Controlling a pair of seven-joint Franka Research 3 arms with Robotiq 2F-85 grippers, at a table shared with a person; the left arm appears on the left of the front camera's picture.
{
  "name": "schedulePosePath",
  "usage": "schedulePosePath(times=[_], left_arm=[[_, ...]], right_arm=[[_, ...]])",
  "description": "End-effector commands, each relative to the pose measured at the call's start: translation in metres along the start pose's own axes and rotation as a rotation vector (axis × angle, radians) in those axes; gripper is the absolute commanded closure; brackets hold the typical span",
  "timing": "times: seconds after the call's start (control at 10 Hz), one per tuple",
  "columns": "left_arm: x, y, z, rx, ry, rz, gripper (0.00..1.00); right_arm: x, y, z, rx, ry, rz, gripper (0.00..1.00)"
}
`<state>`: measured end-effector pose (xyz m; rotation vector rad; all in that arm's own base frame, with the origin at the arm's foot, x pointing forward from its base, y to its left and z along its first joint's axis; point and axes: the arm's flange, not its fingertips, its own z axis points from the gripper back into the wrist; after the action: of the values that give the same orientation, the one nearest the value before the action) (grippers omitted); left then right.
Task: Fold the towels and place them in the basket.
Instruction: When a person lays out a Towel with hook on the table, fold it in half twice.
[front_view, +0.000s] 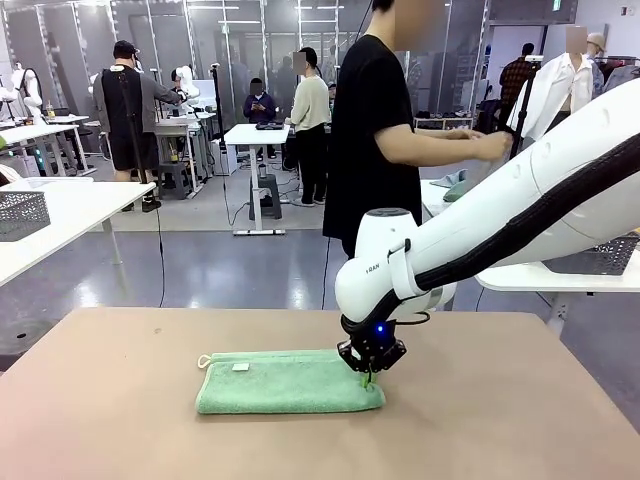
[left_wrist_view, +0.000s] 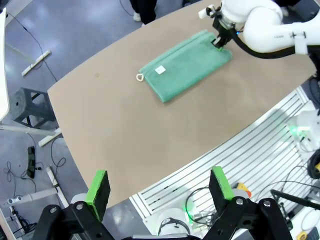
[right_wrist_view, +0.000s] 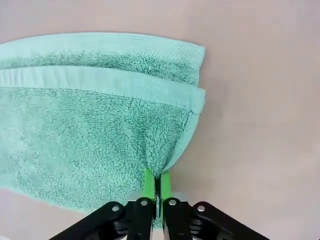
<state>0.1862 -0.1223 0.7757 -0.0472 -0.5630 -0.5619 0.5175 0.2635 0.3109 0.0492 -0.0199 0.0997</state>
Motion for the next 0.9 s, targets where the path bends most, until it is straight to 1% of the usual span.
schedulePosePath(times=[0.0,0.2,0.4,0.5,0.6,0.7,0.8], left_arm=[[-0.003,0.0,-0.002,-0.003,0.001,-0.002,0.0],[-0.003,0.0,-0.002,-0.003,0.001,-0.002,0.0],[-0.003,0.0,-0.002,-0.003,0.001,-0.002,0.0],[-0.003,0.0,-0.002,-0.003,0.001,-0.002,0.0],[-0.003,0.0,-0.002,-0.003,0.001,-0.002,0.0],[-0.003,0.0,-0.002,-0.003,0.001,-0.002,0.0],[-0.003,0.0,-0.002,-0.003,0.001,-0.002,0.0]], right_arm=[[-0.006,-0.015,0.028,0.007,-0.025,0.063,1.0],[-0.004,-0.019,0.052,-0.067,-0.053,0.088,1.0],[-0.001,-0.02,0.076,-0.183,-0.04,0.102,1.0],[0.0,-0.014,0.084,-0.222,-0.035,0.123,1.0],[0.002,-0.001,0.094,-0.241,-0.052,0.14,1.0],[0.005,0.018,0.104,-0.209,-0.076,0.169,1.0],[0.008,0.045,0.111,-0.189,-0.103,0.209,1.0]])
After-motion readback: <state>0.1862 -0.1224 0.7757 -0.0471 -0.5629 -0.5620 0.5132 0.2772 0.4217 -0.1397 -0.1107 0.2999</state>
